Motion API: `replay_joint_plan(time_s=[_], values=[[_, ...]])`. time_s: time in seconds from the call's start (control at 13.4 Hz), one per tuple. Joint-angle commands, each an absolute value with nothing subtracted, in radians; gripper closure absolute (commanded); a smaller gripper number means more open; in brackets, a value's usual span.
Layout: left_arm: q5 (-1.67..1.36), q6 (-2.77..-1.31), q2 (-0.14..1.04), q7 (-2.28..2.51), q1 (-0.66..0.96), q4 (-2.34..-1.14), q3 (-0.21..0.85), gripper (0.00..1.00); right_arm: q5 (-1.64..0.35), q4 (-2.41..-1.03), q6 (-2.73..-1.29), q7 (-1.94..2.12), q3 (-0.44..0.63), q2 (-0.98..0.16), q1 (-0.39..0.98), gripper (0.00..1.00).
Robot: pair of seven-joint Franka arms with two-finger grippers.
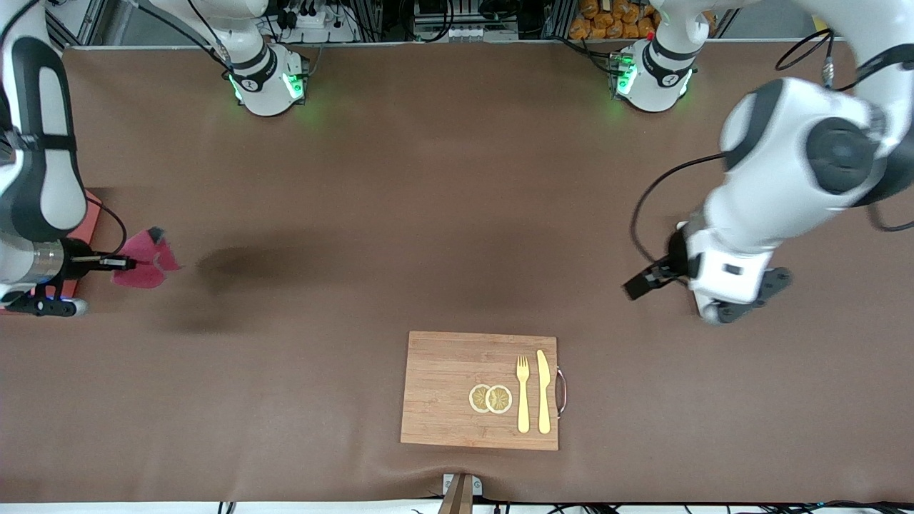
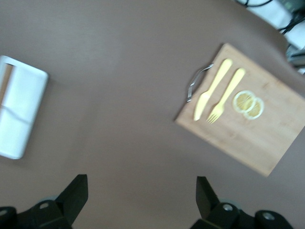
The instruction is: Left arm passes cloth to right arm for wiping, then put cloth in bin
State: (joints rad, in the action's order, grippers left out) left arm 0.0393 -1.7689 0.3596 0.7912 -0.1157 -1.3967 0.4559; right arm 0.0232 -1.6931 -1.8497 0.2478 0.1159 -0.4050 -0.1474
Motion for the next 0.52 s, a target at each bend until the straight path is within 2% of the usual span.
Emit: replay_joint_plan(time_s=[0.0,0.22,0.45], values=[[-0.017,-1.662,0.278,0.625,-0.219,-1.436,0.469,0.0,0.1,-1.675,-1.943,0.472,0.098,-0.44,-0.214,1.0],[-0.017,-1.611,0.246,0.569,-0.241,-1.456,0.468,0.0,0.1,-1.678,-1.999,0.56,0.098,-0.468,-0.265,1.0],[-0.017,-1.597,0.212,0.456,-0.284,-1.474,0.462,0.0,0.098,-1.712,-1.971,0.476,0.097,-0.469,-0.22,1.0]])
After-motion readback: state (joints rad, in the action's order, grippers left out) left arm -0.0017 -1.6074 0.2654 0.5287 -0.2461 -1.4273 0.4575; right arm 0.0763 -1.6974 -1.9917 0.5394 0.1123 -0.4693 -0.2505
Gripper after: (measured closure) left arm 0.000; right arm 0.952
